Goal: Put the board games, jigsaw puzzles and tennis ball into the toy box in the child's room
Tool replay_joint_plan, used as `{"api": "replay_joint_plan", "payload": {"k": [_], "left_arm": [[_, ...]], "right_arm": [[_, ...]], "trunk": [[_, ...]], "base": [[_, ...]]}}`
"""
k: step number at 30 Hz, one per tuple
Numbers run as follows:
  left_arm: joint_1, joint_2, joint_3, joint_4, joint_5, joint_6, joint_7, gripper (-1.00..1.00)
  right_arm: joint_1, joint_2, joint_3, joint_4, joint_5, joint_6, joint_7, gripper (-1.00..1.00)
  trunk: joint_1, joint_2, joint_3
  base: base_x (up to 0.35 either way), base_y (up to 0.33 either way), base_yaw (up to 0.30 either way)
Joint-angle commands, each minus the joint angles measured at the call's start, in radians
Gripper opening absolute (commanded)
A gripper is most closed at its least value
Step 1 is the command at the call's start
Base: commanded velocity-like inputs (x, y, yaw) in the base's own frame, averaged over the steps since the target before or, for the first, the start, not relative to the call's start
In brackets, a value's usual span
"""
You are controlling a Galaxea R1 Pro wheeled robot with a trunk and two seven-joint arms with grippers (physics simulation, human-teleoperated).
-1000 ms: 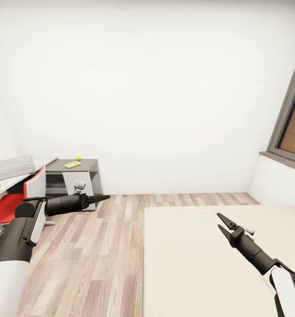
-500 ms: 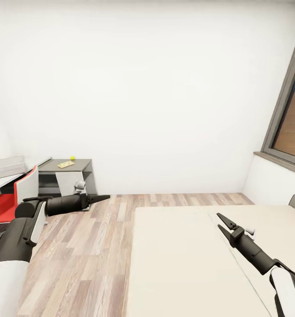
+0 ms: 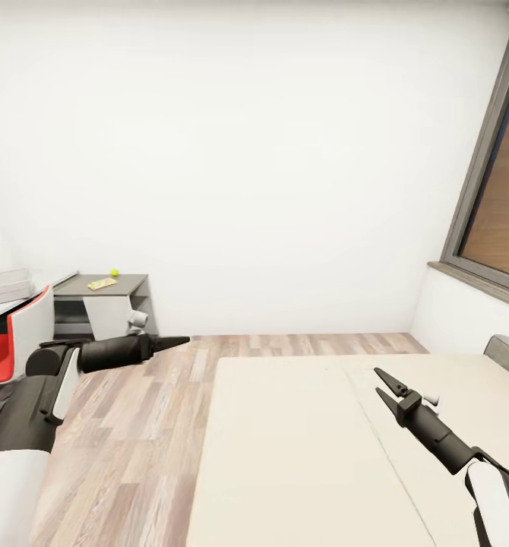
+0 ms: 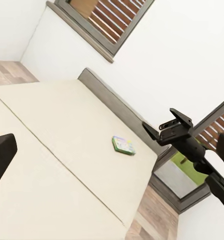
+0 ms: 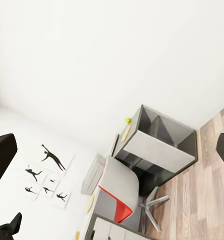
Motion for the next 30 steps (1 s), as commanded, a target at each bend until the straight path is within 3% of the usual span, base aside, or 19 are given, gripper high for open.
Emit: {"api": "replay_joint_plan", "payload": {"k": [1, 30], "left_arm": [[0.000, 0.000, 0.000, 0.000, 0.002, 0.008, -0.001, 1.00], [0.001, -0.010, 0.000, 0.000, 0.002, 0.008, -0.001, 1.00]], "right_arm": [[-0.001, 0.000, -0.001, 0.001, -0.002, 0.006, 0.002, 1.00], [-0.001, 0.000, -0.001, 0.000, -0.003, 0.006, 0.002, 1.00]], "trunk": [[0.000, -0.001, 0.000], [0.000, -0.001, 0.000]], "base": [[0.000, -0.287, 0.000], [0.000, -0.287, 0.000]]}}
